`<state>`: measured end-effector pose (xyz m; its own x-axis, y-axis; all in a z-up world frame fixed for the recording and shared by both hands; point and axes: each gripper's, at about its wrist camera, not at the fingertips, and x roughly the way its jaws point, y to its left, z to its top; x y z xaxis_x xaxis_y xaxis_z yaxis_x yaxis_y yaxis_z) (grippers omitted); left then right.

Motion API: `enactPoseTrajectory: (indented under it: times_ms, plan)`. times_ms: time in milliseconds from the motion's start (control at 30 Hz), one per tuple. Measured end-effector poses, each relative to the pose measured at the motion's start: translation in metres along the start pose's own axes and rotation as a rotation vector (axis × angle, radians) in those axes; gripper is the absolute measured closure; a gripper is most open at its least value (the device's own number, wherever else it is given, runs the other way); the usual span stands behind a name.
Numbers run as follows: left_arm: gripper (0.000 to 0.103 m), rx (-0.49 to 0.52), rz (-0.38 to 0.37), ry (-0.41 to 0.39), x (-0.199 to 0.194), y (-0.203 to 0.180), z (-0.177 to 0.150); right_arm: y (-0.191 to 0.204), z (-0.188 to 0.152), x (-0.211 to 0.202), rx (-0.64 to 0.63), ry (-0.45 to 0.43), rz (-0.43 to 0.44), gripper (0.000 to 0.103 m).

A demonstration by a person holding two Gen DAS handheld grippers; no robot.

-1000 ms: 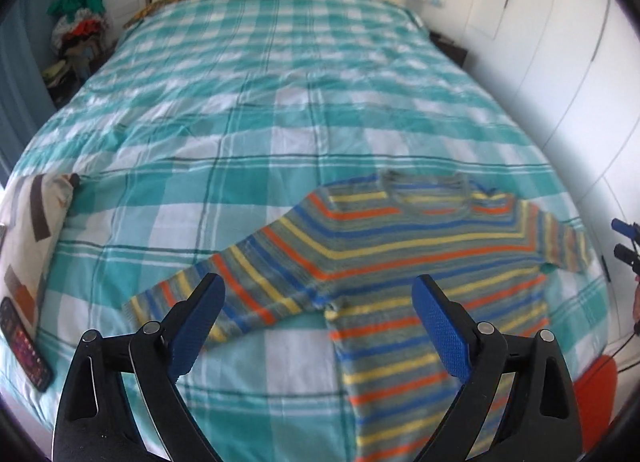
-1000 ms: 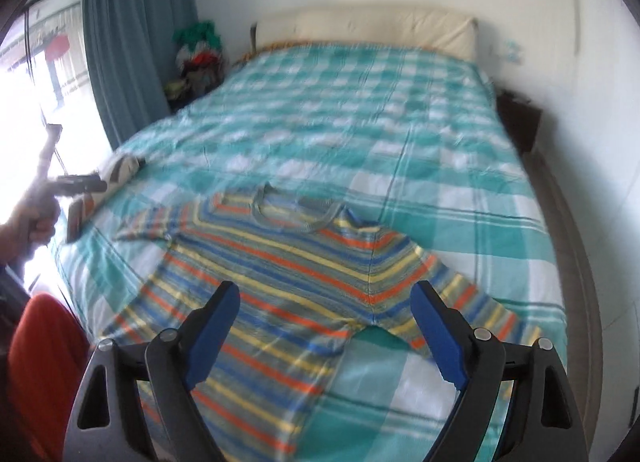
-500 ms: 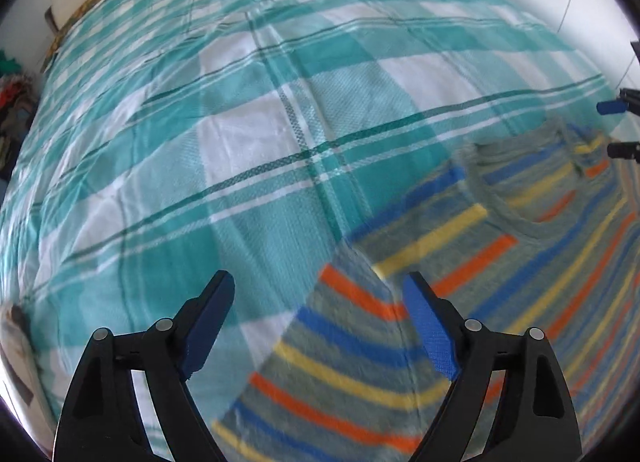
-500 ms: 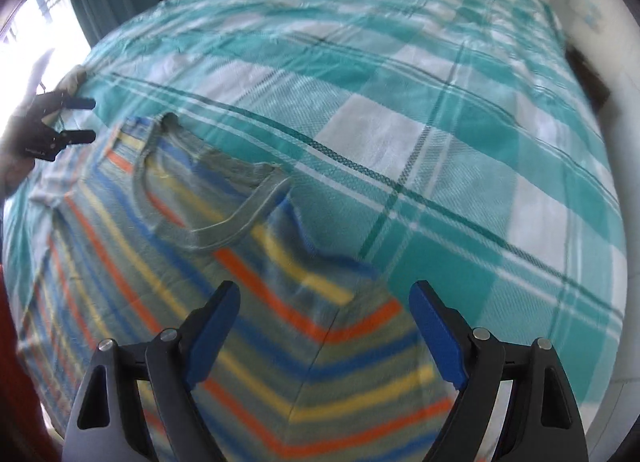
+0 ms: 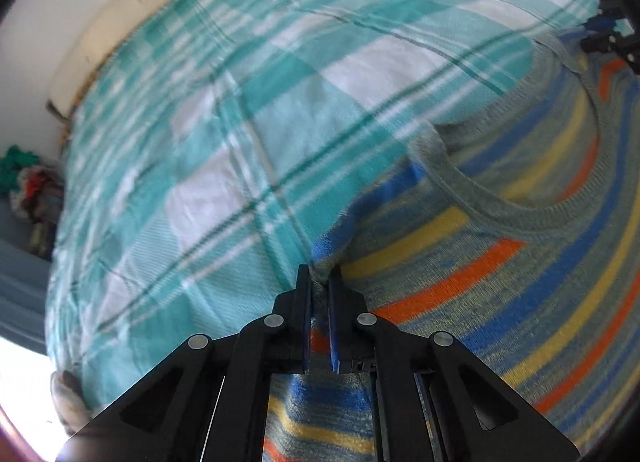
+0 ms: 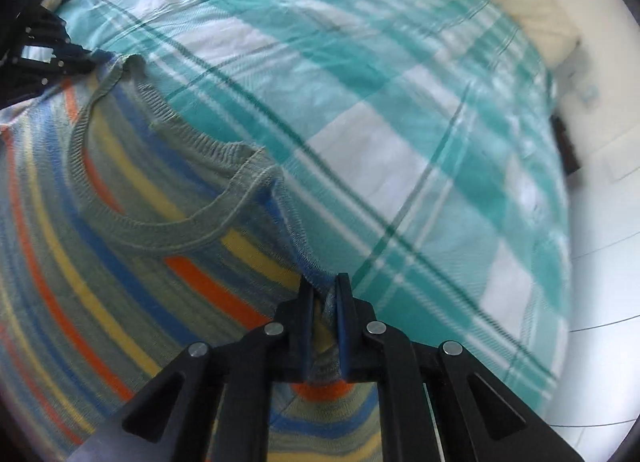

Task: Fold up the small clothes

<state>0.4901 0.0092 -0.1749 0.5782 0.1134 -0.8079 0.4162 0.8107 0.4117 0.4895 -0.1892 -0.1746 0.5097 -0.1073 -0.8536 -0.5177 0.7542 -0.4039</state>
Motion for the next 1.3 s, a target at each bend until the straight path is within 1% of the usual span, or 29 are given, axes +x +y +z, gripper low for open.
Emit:
enactPoseTrajectory:
  times_ms: [67, 133, 267, 367, 400, 433, 467, 500, 567, 600, 667, 733, 767, 800, 867, 933, 967, 1000, 1067, 1100, 1133, 1167, 1200, 1233, 1267, 1300]
  plan:
    - [0.099, -0.052, 0.014, 0.005, 0.004, 0.007, 0.003, 0.001, 0.003, 0.003, 0.013, -0.008, -0.046, 0.094]
    - [0.099, -0.071, 0.031, 0.003, 0.008, 0.008, 0.005, -0.001, 0.005, 0.011, 0.039, -0.006, -0.069, 0.094]
    - [0.098, -0.048, 0.063, -0.001, 0.022, 0.000, -0.001, -0.002, 0.007, 0.031, 0.055, 0.018, -0.074, 0.094]
    - [0.093, -0.042, 0.088, -0.014, 0.020, -0.005, -0.004, -0.001, 0.004, 0.035, 0.054, 0.013, -0.071, 0.092]
    - [0.083, -0.050, 0.082, -0.014, 0.022, -0.002, 0.002, -0.006, 0.003, 0.032, 0.074, 0.004, -0.048, 0.085]
    - [0.073, -0.066, 0.080, -0.007, 0.022, 0.004, 0.005, -0.011, 0.001, 0.030, 0.097, -0.002, -0.027, 0.066]
    - [0.042, -0.094, 0.091, 0.004, 0.014, 0.013, 0.005, -0.019, -0.001, 0.025, 0.128, -0.006, -0.015, 0.050]
    - [0.023, -0.123, 0.101, -0.001, 0.009, 0.023, 0.005, -0.028, -0.004, 0.017, 0.164, -0.010, -0.017, 0.026]
    - [0.023, -0.191, 0.068, -0.040, -0.015, 0.044, -0.003, -0.042, -0.017, -0.006, 0.224, -0.037, -0.002, 0.025]
    - [0.023, -0.228, 0.040, -0.043, -0.030, 0.053, -0.011, -0.047, -0.024, -0.019, 0.249, -0.044, 0.009, 0.025]
    - [0.023, -0.283, -0.011, -0.055, -0.061, 0.062, -0.031, -0.044, -0.043, -0.051, 0.270, -0.063, 0.055, 0.025]
    - [0.023, -0.303, -0.067, -0.075, -0.098, 0.056, -0.058, -0.026, -0.064, -0.086, 0.256, -0.090, 0.151, 0.025]
    - [0.023, -0.299, -0.099, -0.083, -0.117, 0.047, -0.074, -0.014, -0.076, -0.100, 0.254, -0.101, 0.218, 0.025]
    - [0.023, -0.292, -0.139, -0.092, -0.136, 0.034, -0.092, 0.005, -0.090, -0.116, 0.253, -0.108, 0.314, 0.025]
    - [0.023, -0.269, -0.221, -0.095, -0.166, 0.004, -0.126, 0.042, -0.116, -0.136, 0.234, -0.105, 0.440, 0.025]
    - [0.023, -0.234, -0.310, -0.071, -0.190, -0.037, -0.166, 0.090, -0.148, -0.152, 0.191, -0.083, 0.529, 0.025]
    - [0.023, -0.219, -0.333, -0.047, -0.197, -0.055, -0.184, 0.115, -0.166, -0.157, 0.165, -0.061, 0.556, 0.026]
    - [0.023, -0.203, -0.344, -0.013, -0.202, -0.075, -0.205, 0.135, -0.183, -0.160, 0.142, -0.035, 0.558, 0.027]
    - [0.023, -0.166, -0.337, 0.079, -0.206, -0.108, -0.244, 0.169, -0.225, -0.159, 0.107, 0.054, 0.515, 0.027]
    - [0.023, -0.147, -0.317, 0.127, -0.206, -0.120, -0.265, 0.181, -0.251, -0.160, 0.097, 0.096, 0.461, 0.027]
    - [0.022, -0.134, -0.287, 0.148, -0.210, -0.128, -0.283, 0.187, -0.272, -0.168, 0.091, 0.096, 0.408, 0.027]
    - [0.019, -0.121, -0.254, 0.151, -0.216, -0.132, -0.297, 0.189, -0.290, -0.176, 0.092, 0.103, 0.357, 0.026]
    - [0.017, -0.111, -0.215, 0.168, -0.220, -0.134, -0.307, 0.189, -0.307, -0.181, 0.099, 0.132, 0.313, 0.025]
    - [0.017, -0.122, -0.186, 0.190, -0.224, -0.132, -0.313, 0.187, -0.324, -0.184, 0.118, 0.173, 0.268, 0.025]
    - [0.018, -0.148, -0.176, 0.195, -0.228, -0.128, -0.315, 0.183, -0.336, -0.188, 0.143, 0.202, 0.231, 0.025]
    - [0.020, -0.189, -0.170, 0.178, -0.236, -0.120, -0.313, 0.178, -0.346, -0.195, 0.183, 0.216, 0.211, 0.025]
